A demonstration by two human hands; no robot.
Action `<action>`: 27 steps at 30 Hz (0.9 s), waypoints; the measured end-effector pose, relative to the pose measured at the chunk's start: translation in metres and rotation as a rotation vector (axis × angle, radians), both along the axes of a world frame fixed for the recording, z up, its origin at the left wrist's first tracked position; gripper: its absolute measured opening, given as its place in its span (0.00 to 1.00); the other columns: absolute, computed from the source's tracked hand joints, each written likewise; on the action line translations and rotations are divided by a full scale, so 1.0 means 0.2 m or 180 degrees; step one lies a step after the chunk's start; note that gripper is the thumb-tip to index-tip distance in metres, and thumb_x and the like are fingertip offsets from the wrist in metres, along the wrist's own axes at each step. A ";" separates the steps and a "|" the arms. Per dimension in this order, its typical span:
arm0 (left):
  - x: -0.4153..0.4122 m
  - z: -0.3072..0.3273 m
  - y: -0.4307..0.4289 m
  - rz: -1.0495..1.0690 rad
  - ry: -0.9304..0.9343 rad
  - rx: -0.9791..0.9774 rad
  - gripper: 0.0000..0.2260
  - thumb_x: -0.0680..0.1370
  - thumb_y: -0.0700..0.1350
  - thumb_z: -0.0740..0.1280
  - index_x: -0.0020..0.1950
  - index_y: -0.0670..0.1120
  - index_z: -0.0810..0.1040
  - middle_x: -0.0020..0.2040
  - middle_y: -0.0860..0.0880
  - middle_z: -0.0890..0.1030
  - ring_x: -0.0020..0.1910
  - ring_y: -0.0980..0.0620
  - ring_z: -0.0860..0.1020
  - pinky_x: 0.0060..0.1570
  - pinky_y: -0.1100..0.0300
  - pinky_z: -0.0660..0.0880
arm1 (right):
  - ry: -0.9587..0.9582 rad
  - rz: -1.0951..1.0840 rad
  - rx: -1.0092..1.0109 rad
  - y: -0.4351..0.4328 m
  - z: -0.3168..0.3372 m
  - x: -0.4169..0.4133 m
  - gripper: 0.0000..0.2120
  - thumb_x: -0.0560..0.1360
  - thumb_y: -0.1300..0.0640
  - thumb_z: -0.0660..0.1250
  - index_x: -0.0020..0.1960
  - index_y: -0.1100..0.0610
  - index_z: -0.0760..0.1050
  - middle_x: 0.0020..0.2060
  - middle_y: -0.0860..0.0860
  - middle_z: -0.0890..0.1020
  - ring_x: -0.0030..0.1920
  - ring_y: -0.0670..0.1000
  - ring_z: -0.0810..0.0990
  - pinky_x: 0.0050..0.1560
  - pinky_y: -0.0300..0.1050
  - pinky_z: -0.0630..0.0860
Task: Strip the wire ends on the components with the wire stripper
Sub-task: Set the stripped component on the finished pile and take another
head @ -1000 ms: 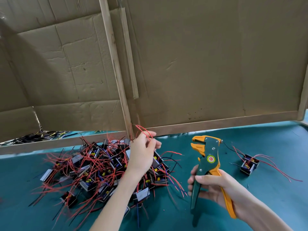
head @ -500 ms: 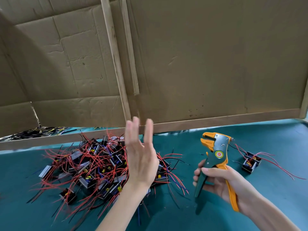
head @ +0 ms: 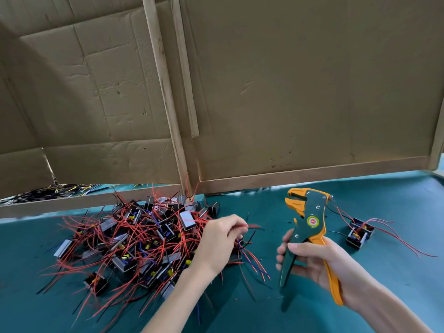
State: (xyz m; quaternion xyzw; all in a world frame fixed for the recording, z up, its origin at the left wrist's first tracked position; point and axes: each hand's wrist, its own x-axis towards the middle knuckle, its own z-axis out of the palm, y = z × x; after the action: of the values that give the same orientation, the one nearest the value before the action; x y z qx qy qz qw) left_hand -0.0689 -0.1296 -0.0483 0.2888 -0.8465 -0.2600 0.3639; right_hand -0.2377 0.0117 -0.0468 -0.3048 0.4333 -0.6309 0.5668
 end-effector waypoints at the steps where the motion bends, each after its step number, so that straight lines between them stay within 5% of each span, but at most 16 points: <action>1: 0.01 0.03 -0.01 0.0005 0.0220 0.0183 0.03 0.76 0.38 0.70 0.44 0.46 0.82 0.35 0.54 0.81 0.36 0.59 0.79 0.43 0.67 0.74 | 0.0067 0.0037 -0.0012 0.00 0.00 0.00 0.15 0.61 0.73 0.74 0.47 0.66 0.80 0.41 0.66 0.80 0.41 0.63 0.82 0.41 0.55 0.81; 5: 0.04 0.16 -0.01 -0.0190 0.0749 0.0771 0.05 0.77 0.40 0.69 0.44 0.50 0.81 0.36 0.53 0.82 0.34 0.55 0.80 0.42 0.66 0.75 | 0.0337 0.0172 -0.0036 0.01 0.01 0.03 0.10 0.62 0.67 0.75 0.43 0.64 0.82 0.41 0.68 0.80 0.41 0.65 0.81 0.44 0.57 0.81; 9: 0.06 0.26 0.03 -0.0470 0.0942 0.0881 0.08 0.78 0.41 0.68 0.43 0.52 0.82 0.31 0.59 0.78 0.32 0.61 0.74 0.37 0.70 0.71 | 0.0553 0.0396 -0.0100 0.03 0.01 0.08 0.12 0.63 0.67 0.75 0.45 0.65 0.80 0.40 0.68 0.80 0.41 0.65 0.81 0.45 0.56 0.81; 16: 0.06 0.31 0.09 -0.0529 0.0926 0.0975 0.06 0.75 0.40 0.72 0.41 0.51 0.84 0.40 0.49 0.82 0.36 0.61 0.77 0.39 0.72 0.71 | 0.0740 0.0544 -0.0232 0.05 0.04 0.11 0.10 0.64 0.66 0.75 0.45 0.63 0.80 0.41 0.68 0.81 0.42 0.65 0.82 0.45 0.55 0.80; 22: 0.05 0.31 0.10 -0.0537 0.0914 0.1049 0.06 0.75 0.40 0.72 0.40 0.50 0.84 0.32 0.58 0.79 0.30 0.63 0.75 0.36 0.74 0.69 | 0.0837 0.0587 -0.0201 0.05 0.04 0.11 0.14 0.61 0.62 0.78 0.45 0.63 0.80 0.42 0.69 0.81 0.42 0.65 0.82 0.45 0.53 0.80; 27: 0.04 0.31 0.11 -0.0628 0.0861 0.1105 0.06 0.74 0.40 0.72 0.40 0.50 0.85 0.35 0.59 0.80 0.34 0.62 0.76 0.37 0.72 0.70 | 0.0856 0.0608 -0.0215 0.05 0.05 0.11 0.14 0.60 0.63 0.78 0.44 0.62 0.81 0.42 0.69 0.81 0.41 0.66 0.82 0.43 0.50 0.80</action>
State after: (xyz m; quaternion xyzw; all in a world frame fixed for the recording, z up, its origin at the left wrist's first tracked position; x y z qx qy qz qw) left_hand -0.0607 -0.1076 0.0135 0.2255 -0.7568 -0.4722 0.3918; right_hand -0.2147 0.0222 -0.0375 -0.4451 0.4528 -0.5419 0.5507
